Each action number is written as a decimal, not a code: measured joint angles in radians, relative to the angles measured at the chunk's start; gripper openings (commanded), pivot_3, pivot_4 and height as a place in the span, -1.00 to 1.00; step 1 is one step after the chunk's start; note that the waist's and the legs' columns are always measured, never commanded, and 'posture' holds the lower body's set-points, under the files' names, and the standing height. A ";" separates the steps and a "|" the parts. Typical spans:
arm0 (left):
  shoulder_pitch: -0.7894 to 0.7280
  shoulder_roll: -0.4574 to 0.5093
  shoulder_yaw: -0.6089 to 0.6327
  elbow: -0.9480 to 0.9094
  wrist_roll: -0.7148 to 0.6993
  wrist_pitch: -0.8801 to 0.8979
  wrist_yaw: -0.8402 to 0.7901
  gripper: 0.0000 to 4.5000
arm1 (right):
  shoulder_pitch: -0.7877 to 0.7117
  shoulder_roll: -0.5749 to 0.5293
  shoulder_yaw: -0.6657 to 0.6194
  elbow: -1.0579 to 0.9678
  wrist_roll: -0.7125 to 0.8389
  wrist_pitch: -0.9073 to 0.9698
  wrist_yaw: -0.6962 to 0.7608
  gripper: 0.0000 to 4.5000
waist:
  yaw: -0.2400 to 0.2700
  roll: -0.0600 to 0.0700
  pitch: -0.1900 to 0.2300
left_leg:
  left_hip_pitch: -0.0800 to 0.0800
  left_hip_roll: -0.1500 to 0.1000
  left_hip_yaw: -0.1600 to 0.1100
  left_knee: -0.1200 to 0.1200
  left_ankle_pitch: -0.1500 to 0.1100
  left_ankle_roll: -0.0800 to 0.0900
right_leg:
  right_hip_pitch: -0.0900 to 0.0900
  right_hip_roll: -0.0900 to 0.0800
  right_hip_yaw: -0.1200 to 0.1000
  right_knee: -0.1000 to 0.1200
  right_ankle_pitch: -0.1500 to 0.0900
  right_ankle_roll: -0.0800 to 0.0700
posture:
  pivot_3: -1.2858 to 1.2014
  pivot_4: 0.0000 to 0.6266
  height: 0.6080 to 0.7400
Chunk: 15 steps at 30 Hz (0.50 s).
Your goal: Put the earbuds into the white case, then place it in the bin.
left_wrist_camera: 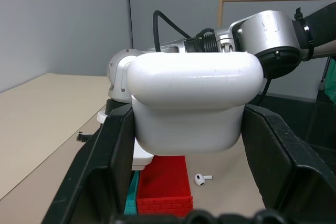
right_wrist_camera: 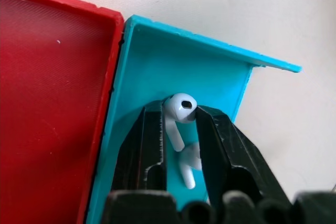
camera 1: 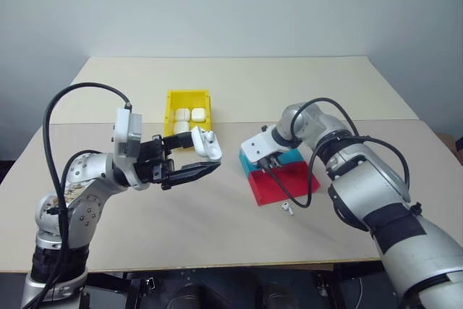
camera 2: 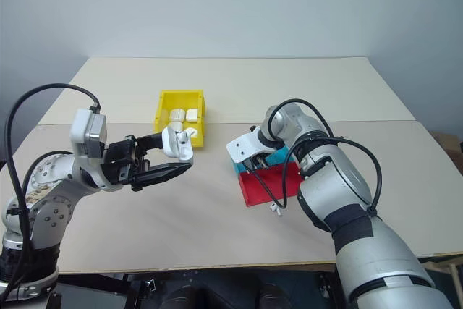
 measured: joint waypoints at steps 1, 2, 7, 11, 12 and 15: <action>0.001 0.000 0.000 0.000 0.000 0.000 0.000 0.23 | 0.000 0.000 0.000 0.000 0.000 0.001 0.000 -0.71 | 0.000 0.000 0.000 | 0.000 0.000 0.000 0.000 0.000 0.000 | 0.000 0.000 0.000 0.000 0.000 0.000 | 0.03 -0.52 1.00; 0.003 0.000 0.001 0.000 0.000 0.000 0.000 0.23 | 0.000 0.001 -0.001 0.000 0.000 0.003 0.000 -0.71 | 0.000 0.000 0.000 | 0.000 0.000 0.000 0.000 0.000 0.000 | 0.000 0.000 0.000 0.000 0.000 0.000 | 0.03 -0.52 1.00; 0.004 0.004 0.011 -0.001 -0.001 0.000 0.000 0.23 | 0.007 0.009 -0.042 0.002 0.018 0.046 0.032 -0.71 | 0.000 0.000 0.000 | 0.001 0.000 0.000 0.000 0.000 0.000 | 0.000 0.000 0.000 0.000 0.000 0.000 | 0.03 -0.52 1.00; 0.002 0.008 0.010 0.000 -0.010 0.000 -0.005 0.23 | 0.008 0.014 -0.167 0.011 0.136 0.171 0.145 -0.71 | 0.000 0.000 0.000 | 0.000 0.000 0.000 -0.001 0.000 0.000 | 0.000 0.000 0.000 0.000 0.000 0.000 | 0.03 -0.52 1.00; -0.001 0.009 0.010 0.001 -0.012 0.000 -0.009 0.23 | 0.005 0.011 -0.198 0.010 0.166 0.206 0.178 -0.71 | 0.000 0.000 0.000 | 0.000 0.000 0.000 -0.001 0.000 0.000 | 0.000 0.000 0.000 0.000 0.000 0.000 | 0.03 -0.52 1.00; -0.019 0.011 0.008 0.007 -0.016 0.000 -0.023 0.23 | -0.024 -0.016 -0.292 -0.004 0.261 0.337 0.271 -0.71 | 0.002 0.000 0.000 | 0.000 0.000 0.000 -0.001 0.000 0.000 | 0.000 0.000 0.000 0.000 0.000 0.000 | 0.03 -0.52 1.00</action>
